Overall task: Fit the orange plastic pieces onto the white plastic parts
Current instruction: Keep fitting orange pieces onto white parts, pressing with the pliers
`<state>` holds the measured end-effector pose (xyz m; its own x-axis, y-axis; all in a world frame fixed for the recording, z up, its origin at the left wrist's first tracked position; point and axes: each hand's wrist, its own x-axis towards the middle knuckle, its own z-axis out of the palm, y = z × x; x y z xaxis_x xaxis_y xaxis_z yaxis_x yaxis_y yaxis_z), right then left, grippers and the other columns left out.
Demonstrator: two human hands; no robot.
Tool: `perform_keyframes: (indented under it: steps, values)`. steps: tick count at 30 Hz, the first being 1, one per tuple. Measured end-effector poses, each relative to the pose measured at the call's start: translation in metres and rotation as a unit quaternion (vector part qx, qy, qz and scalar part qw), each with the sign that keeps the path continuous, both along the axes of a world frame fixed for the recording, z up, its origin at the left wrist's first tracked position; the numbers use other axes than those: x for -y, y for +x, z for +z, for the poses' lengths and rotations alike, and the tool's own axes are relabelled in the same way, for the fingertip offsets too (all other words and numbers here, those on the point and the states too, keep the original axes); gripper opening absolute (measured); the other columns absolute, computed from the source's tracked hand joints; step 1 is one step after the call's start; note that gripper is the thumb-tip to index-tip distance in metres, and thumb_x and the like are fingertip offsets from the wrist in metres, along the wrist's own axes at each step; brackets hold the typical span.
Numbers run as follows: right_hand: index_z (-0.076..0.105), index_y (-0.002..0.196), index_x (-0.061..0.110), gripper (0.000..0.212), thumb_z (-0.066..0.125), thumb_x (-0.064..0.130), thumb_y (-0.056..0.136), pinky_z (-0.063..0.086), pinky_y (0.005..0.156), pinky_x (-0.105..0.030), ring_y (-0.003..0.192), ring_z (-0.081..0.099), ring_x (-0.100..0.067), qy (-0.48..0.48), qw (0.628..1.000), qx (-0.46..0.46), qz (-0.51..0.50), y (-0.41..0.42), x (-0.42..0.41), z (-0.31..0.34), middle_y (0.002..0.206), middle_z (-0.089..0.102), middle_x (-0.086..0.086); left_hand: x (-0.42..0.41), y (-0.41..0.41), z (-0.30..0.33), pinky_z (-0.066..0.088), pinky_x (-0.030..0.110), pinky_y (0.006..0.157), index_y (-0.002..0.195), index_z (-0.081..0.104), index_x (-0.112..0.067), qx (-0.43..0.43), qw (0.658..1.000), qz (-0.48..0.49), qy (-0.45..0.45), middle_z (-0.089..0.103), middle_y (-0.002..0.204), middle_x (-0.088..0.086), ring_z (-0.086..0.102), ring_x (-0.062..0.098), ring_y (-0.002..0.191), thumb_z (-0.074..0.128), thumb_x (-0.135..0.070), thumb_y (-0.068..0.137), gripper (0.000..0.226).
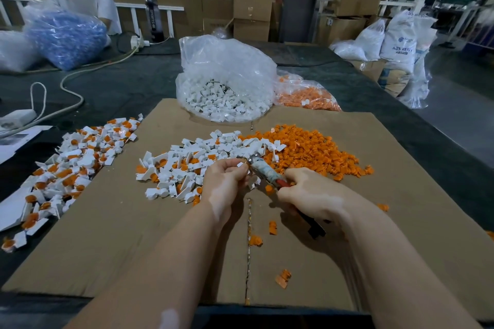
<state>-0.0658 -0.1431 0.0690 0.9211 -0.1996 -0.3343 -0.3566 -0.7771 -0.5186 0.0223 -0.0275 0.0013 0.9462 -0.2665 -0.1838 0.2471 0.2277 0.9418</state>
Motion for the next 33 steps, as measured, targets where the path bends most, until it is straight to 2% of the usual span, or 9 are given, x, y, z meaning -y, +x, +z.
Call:
perform_keyframes:
  steps: [3, 6, 10, 16, 20, 24, 27, 30, 33]
  values:
    - [0.038, 0.071, 0.026, 0.021, 0.049, 0.025, 0.089, 0.027, 0.049, -0.023, 0.063, 0.043, -0.009, -0.018, 1.0, -0.009, 0.015, 0.0, 0.0, -0.001, 0.083, 0.043, 0.006, 0.0, 0.002, -0.003, 0.051, 0.031, 0.071, 0.108, 0.054, 0.004, 0.001, 1.0, 0.0, 0.014, 0.056, 0.069, 0.009, 0.055, 0.014, 0.062, 0.052, 0.005, 0.09, 0.018]
    - [0.036, 0.072, 0.026, 0.022, 0.046, 0.025, 0.092, 0.026, 0.049, -0.023, 0.064, 0.042, -0.009, -0.036, 0.999, 0.008, 0.023, 0.001, 0.0, -0.005, 0.083, 0.04, 0.008, 0.0, 0.003, -0.004, 0.05, 0.035, 0.075, 0.11, 0.054, 0.005, -0.002, 1.0, 0.003, 0.014, 0.056, 0.07, 0.01, 0.054, 0.016, 0.064, 0.052, 0.005, 0.09, 0.021]
    - [0.037, 0.074, 0.023, 0.022, 0.047, 0.021, 0.094, 0.026, 0.05, -0.024, 0.063, 0.039, -0.01, -0.043, 0.998, 0.027, 0.021, 0.002, 0.0, -0.012, 0.079, 0.04, 0.003, -0.001, 0.004, -0.005, 0.052, 0.026, 0.064, 0.109, 0.054, 0.003, -0.003, 1.0, 0.002, 0.019, 0.057, 0.07, 0.008, 0.055, 0.013, 0.062, 0.053, 0.004, 0.089, 0.02]
    - [0.037, 0.073, 0.023, 0.024, 0.047, 0.017, 0.093, 0.027, 0.05, -0.024, 0.062, 0.041, -0.012, -0.027, 0.999, 0.042, 0.007, 0.004, 0.002, -0.018, 0.08, 0.04, 0.003, 0.0, 0.002, -0.005, 0.049, 0.029, 0.064, 0.11, 0.053, 0.004, -0.006, 1.0, 0.013, 0.025, 0.056, 0.069, 0.009, 0.053, 0.016, 0.062, 0.054, 0.003, 0.089, 0.021]
    - [0.048, 0.088, 0.019, 0.006, 0.053, 0.021, 0.092, 0.037, 0.057, -0.026, 0.075, 0.049, -0.016, -0.025, 0.998, 0.063, -0.005, 0.005, 0.002, -0.023, 0.086, 0.045, 0.003, 0.0, 0.001, -0.004, 0.047, 0.025, 0.058, 0.11, 0.054, 0.004, 0.005, 0.999, 0.007, 0.037, 0.056, 0.069, 0.009, 0.054, 0.014, 0.06, 0.053, 0.002, 0.09, 0.021]
    - [0.049, 0.085, 0.018, 0.022, 0.062, 0.036, 0.086, 0.05, 0.073, -0.035, 0.084, 0.06, -0.019, 0.013, 0.996, 0.08, -0.029, 0.003, 0.005, -0.026, 0.094, 0.059, -0.002, -0.001, 0.001, -0.004, 0.049, 0.023, 0.054, 0.11, 0.054, 0.005, 0.003, 1.0, 0.012, 0.025, 0.056, 0.07, 0.009, 0.054, 0.013, 0.059, 0.052, 0.004, 0.09, 0.02]
    - [0.053, 0.088, 0.018, 0.037, 0.07, 0.048, 0.075, 0.044, 0.061, -0.029, 0.079, 0.057, -0.014, 0.04, 0.99, 0.111, -0.071, 0.001, 0.015, -0.025, 0.091, 0.055, 0.004, -0.001, -0.001, -0.004, 0.049, 0.022, 0.052, 0.106, 0.055, 0.003, 0.002, 1.0, 0.018, -0.005, 0.058, 0.07, 0.01, 0.058, 0.01, 0.054, 0.054, 0.002, 0.09, 0.017]
    - [0.051, 0.099, 0.02, 0.047, 0.069, 0.054, 0.072, 0.041, 0.07, -0.029, 0.087, 0.048, -0.014, -0.076, 0.978, 0.153, -0.119, 0.006, 0.023, -0.034, 0.095, 0.047, 0.005, -0.003, -0.002, -0.01, 0.048, 0.016, 0.053, 0.099, 0.062, -0.006, 0.073, 0.996, 0.013, 0.057, 0.06, 0.071, 0.006, 0.061, 0.004, 0.055, 0.058, -0.004, 0.089, 0.011]
    - [0.051, 0.108, 0.018, 0.058, 0.065, 0.062, 0.072, 0.041, 0.086, -0.034, 0.104, 0.047, -0.021, -0.22, 0.949, 0.172, -0.146, 0.012, 0.03, -0.048, 0.106, 0.052, -0.002, -0.004, -0.002, -0.017, 0.044, 0.01, 0.073, 0.104, 0.067, -0.018, 0.165, 0.974, -0.013, 0.152, 0.065, 0.089, -0.003, 0.061, 0.007, 0.087, 0.058, -0.013, 0.09, 0.017]
